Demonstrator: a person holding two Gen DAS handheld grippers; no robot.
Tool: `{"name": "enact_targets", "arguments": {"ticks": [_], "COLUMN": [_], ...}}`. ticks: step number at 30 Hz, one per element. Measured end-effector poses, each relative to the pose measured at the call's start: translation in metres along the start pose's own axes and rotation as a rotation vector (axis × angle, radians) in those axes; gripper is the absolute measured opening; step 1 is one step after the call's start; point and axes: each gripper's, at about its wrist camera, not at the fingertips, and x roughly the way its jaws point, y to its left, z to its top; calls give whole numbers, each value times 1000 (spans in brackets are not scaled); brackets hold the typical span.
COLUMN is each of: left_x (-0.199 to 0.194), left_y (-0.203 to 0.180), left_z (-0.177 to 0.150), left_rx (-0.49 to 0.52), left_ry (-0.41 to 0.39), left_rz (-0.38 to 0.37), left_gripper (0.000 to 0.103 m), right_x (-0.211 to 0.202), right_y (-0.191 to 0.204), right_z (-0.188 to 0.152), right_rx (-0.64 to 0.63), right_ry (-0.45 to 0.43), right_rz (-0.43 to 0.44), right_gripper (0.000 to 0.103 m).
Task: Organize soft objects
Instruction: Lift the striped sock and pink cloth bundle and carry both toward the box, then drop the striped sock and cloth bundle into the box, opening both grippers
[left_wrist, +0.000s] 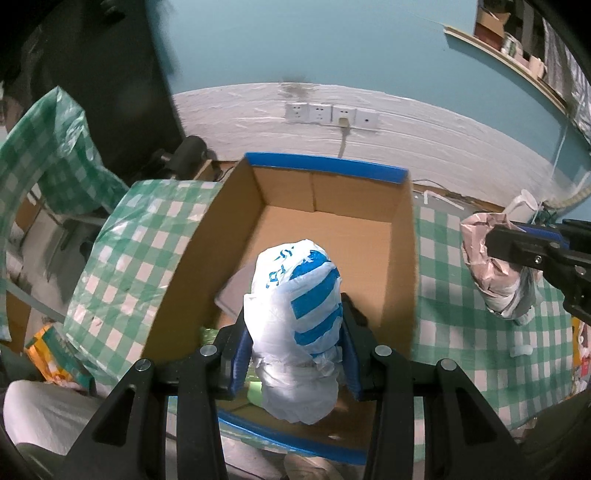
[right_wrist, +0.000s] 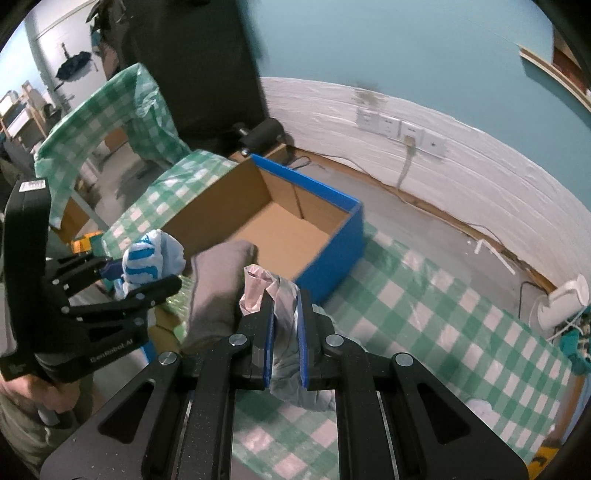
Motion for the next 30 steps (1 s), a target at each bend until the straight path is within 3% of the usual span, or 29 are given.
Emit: {"name": "enact_targets", "arguments": {"ticks": [21, 24, 26, 27, 30], "left_x": [37, 40, 40, 40, 38], "left_y": [59, 63, 65, 66, 67], "left_z": [-10, -12, -12, -13, -12], "left_rx": [-128, -139, -145, -146, -146], "left_ry": [72, 83, 86, 86, 76], "left_rz": [48, 52, 59, 66, 86], "left_gripper": [43, 48, 56, 65, 70], "right_x": [65, 73, 76, 77, 80], "right_y": [77, 84, 86, 86, 86], "right_z": [45, 49, 50, 50, 50], "right_rx": [-108, -112, -114, -110, -102], "right_ry": [47, 48, 44, 38, 36], "right_rz": [53, 60, 64, 65, 52], "right_gripper": [8, 9, 13, 16, 31]}}
